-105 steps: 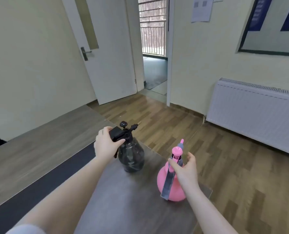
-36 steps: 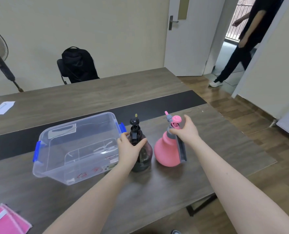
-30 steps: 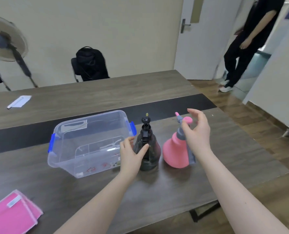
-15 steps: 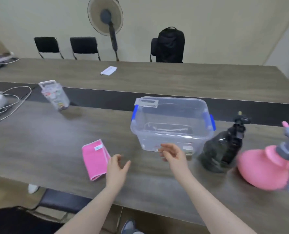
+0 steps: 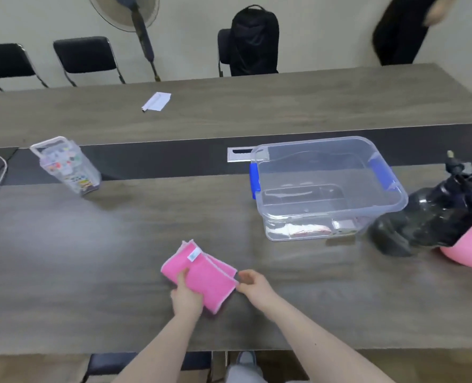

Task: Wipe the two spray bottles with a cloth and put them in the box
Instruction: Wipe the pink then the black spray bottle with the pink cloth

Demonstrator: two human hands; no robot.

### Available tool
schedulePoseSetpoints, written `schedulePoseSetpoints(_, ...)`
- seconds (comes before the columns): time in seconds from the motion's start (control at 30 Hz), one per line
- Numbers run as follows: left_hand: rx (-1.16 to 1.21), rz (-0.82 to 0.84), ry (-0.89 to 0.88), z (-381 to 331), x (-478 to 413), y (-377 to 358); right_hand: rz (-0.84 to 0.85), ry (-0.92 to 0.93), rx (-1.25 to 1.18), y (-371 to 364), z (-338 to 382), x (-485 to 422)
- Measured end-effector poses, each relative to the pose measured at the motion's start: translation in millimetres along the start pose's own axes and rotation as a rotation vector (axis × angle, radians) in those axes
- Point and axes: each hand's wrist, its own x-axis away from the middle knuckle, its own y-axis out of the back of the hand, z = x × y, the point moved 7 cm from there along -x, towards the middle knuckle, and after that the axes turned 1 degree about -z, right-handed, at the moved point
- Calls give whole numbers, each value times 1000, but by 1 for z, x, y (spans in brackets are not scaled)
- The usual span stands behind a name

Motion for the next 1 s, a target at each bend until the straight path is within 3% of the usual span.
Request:
schedulePoseSetpoints(0.2, 109, 289, -127, -33, 35, -55, -152, -82, -189, 26, -16, 9)
schedulePoseSetpoints(0.43, 109, 616, -359, -91, 122, -134, -226, -120, -639, 116, -57, 66)
schedulePoseSetpoints(0.7, -79, 902, -611, -166, 246, -249, -526, 59, -778, 276, -93, 151)
schedulePoseSetpoints(0.87, -155, 1009, -731, -202, 325, -326, -688, 152, -813, 377, -122, 195)
schedulePoseSetpoints(1.0, -128, 980, -734, -217, 363, -368, -693, 59, -1119, 422, -152, 218)
